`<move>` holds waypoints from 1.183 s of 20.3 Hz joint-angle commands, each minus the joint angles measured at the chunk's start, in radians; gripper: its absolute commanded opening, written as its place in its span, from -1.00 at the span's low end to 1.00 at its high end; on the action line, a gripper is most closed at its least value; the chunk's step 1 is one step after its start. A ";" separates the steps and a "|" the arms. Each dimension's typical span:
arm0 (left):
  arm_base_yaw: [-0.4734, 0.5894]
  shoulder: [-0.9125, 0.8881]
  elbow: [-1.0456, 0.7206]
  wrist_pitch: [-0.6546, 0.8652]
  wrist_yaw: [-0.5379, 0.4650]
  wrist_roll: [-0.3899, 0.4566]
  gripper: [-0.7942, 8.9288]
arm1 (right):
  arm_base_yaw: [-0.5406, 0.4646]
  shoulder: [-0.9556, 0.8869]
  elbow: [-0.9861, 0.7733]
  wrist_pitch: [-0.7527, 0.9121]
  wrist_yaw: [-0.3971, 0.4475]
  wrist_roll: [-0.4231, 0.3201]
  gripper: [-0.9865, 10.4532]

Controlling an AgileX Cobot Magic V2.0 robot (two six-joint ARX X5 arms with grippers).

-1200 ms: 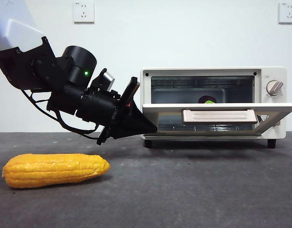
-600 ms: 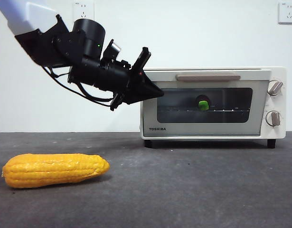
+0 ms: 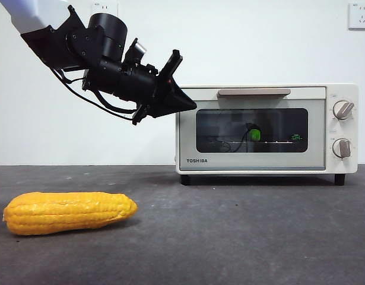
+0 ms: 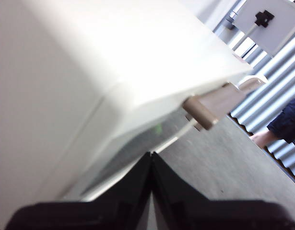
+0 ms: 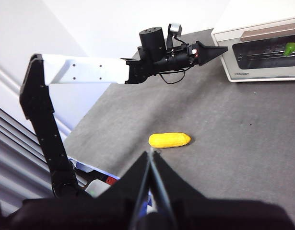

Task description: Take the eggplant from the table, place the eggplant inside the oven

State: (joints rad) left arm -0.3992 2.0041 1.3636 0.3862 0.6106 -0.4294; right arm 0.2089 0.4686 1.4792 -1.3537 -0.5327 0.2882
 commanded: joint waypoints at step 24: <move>-0.124 -0.620 -0.001 -0.693 -0.216 0.332 -0.85 | 0.000 -0.008 0.003 -0.021 0.243 -0.077 -0.83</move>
State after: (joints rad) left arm -0.5163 1.3972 1.3636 -0.2935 0.4042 -0.1211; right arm 0.2089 0.4686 1.4792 -1.3537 -0.2951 0.2241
